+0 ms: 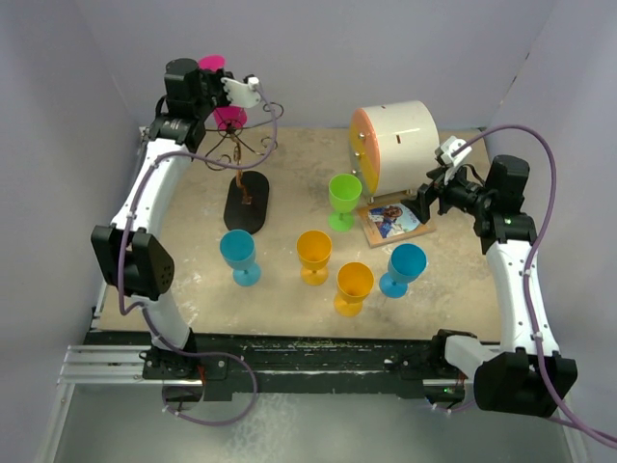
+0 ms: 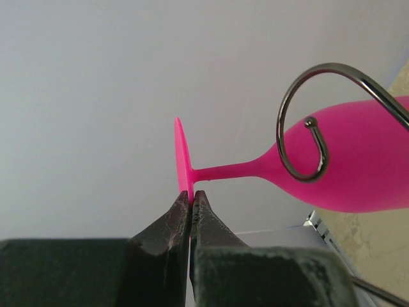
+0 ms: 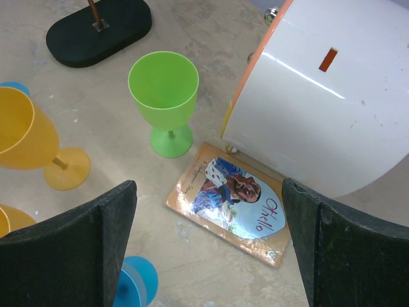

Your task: Place the wine glass upside down on the wine glass rack

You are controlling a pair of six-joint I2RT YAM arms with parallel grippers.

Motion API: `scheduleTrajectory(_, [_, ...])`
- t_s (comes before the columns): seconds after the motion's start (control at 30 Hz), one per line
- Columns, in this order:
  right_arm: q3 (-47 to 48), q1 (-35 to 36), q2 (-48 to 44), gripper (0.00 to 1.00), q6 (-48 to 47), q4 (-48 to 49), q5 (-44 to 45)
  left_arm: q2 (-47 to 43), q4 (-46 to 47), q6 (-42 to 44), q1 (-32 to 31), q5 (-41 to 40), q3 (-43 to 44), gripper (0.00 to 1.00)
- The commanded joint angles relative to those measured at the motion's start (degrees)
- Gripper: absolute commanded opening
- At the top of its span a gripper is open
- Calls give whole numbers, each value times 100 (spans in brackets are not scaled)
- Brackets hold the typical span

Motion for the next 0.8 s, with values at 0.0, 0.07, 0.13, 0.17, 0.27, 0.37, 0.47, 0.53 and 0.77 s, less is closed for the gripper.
scheduleTrajectory(0.0, [-15,-36,-104,97,-9,238,-222,-782,231,64,-38,297,-196,0])
scheduleTrajectory(0.07, [-28,-36,-121,97,0,244,-240,-870,194,37,-47,346,-275,0])
scheduleTrajectory(0.13, [-36,-44,-138,97,7,254,-241,-951,152,42,-52,393,-346,0])
scheduleTrajectory(0.17, [-40,-44,-147,98,9,268,-241,-992,133,45,-70,411,-382,0])
scheduleTrajectory(0.27, [-50,-44,-148,98,13,264,-241,-1087,67,55,-83,479,-461,0])
scheduleTrajectory(0.37, [-66,-51,-170,98,10,282,-226,-1143,-29,49,-91,537,-489,0])
scheduleTrajectory(0.47, [-76,-53,-175,98,12,291,-244,-1168,-41,107,-92,545,-571,0])
scheduleTrajectory(0.53, [-81,-62,-180,98,18,292,-250,-1168,-32,160,-92,520,-610,0])
scheduleTrajectory(0.77, [-102,-86,-175,98,38,326,-269,-1164,-35,359,-92,615,-728,0])
